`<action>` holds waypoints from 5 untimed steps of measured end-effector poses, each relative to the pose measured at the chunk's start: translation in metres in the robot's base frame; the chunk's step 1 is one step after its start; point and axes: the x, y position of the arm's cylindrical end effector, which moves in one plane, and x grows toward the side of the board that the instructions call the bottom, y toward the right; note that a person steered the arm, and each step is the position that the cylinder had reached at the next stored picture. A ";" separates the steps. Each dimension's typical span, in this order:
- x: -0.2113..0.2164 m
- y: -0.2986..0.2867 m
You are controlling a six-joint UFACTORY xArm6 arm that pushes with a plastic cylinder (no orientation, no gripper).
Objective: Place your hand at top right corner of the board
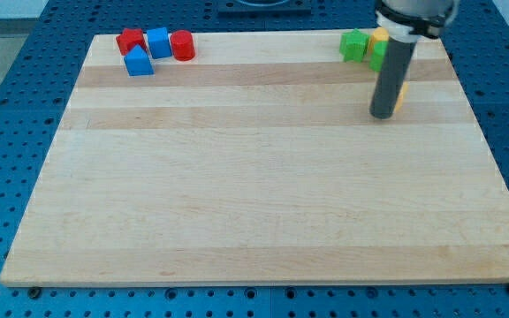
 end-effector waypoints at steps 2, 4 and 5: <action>-0.068 0.013; 0.029 0.035; 0.008 0.098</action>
